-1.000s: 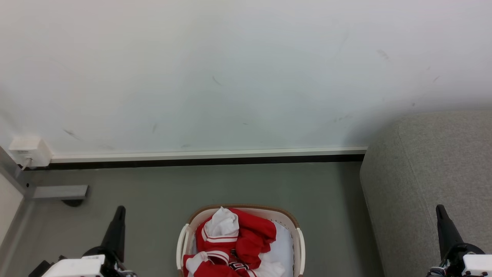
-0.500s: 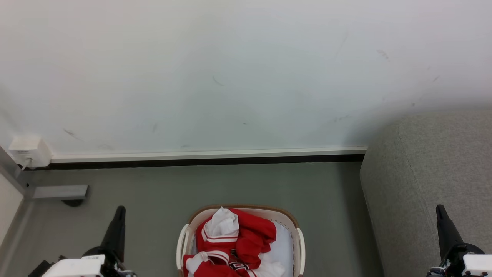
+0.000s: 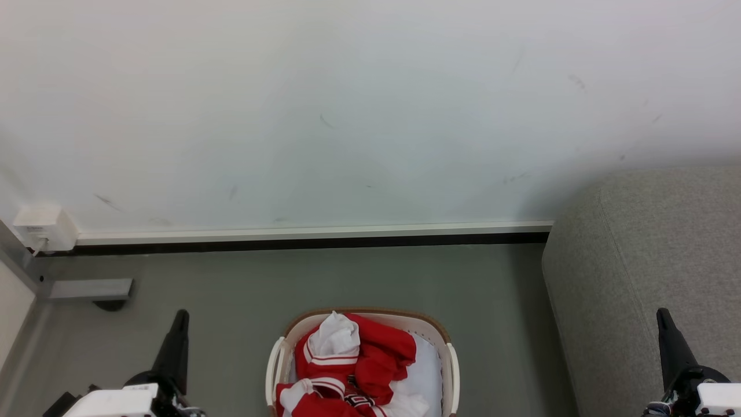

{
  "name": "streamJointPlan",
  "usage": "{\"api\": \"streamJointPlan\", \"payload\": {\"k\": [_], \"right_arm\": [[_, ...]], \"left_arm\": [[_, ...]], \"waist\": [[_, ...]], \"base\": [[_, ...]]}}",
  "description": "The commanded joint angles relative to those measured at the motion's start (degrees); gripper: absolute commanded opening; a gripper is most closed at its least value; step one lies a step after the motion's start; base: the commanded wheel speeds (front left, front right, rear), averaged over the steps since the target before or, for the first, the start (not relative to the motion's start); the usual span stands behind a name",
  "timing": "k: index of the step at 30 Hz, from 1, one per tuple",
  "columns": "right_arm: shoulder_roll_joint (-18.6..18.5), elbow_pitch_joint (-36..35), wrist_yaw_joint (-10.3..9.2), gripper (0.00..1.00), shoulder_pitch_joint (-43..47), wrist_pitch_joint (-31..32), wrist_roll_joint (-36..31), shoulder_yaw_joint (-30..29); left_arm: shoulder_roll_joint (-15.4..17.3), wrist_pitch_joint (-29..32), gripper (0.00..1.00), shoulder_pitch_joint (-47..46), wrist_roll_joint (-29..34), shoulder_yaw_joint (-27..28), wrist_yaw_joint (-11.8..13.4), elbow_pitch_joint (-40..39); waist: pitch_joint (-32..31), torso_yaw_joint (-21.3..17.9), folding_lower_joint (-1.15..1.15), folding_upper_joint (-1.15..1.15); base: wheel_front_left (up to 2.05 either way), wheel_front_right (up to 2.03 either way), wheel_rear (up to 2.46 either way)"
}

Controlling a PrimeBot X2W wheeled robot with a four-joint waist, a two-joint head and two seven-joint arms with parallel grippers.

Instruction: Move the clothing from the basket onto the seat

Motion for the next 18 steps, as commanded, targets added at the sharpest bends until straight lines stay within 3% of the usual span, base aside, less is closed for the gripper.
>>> {"api": "streamJointPlan", "payload": {"k": [1, 18], "right_arm": [[-0.41, -0.21, -0.13, 0.0, -0.73, 0.12, 0.1, -0.19], [-0.41, -0.21, -0.13, 0.0, -0.73, 0.12, 0.1, -0.19]], "left_arm": [[0.38, 0.19, 0.0, -0.47, -0.84, 0.07, -0.24, -0.16], [0.38, 0.19, 0.0, -0.47, -0.84, 0.07, -0.24, -0.17]], "waist": [[0.0, 0.0, 0.0, 0.0], [0.0, 0.0, 0.0, 0.0]], "base": [[0.0, 0.0, 0.0], [0.0, 0.0, 0.0]]}}
